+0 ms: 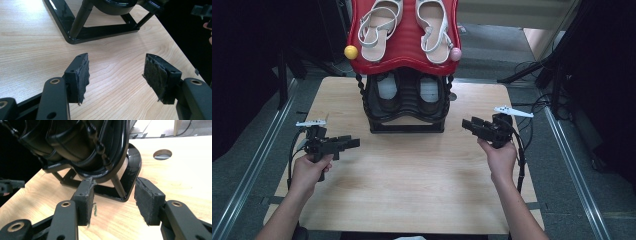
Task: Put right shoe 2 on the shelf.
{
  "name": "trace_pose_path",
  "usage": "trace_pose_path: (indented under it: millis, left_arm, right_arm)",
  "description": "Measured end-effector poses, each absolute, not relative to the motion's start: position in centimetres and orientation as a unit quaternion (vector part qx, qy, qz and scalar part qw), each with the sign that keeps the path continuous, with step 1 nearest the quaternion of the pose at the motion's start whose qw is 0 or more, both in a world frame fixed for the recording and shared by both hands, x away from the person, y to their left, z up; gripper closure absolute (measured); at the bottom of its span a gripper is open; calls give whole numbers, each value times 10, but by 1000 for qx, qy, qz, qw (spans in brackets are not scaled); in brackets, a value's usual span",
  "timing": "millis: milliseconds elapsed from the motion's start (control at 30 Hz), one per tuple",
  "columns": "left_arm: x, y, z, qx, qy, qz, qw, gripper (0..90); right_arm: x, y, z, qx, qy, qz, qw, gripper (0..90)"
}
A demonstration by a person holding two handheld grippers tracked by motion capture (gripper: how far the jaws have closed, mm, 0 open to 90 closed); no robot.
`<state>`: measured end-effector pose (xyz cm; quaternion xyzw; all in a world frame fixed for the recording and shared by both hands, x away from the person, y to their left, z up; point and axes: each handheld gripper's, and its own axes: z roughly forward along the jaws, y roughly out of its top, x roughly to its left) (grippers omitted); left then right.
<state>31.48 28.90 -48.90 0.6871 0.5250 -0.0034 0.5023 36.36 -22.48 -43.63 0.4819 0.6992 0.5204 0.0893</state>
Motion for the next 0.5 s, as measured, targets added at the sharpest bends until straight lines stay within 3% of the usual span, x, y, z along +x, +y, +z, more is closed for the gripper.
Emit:
trace_pose_path:
  millis: [500]
  left_arm:
    - [316, 291, -486, 691, 518, 3, 503, 371]
  right_arm:
    - [339, -238, -462, 480, 695, 528, 91, 496]
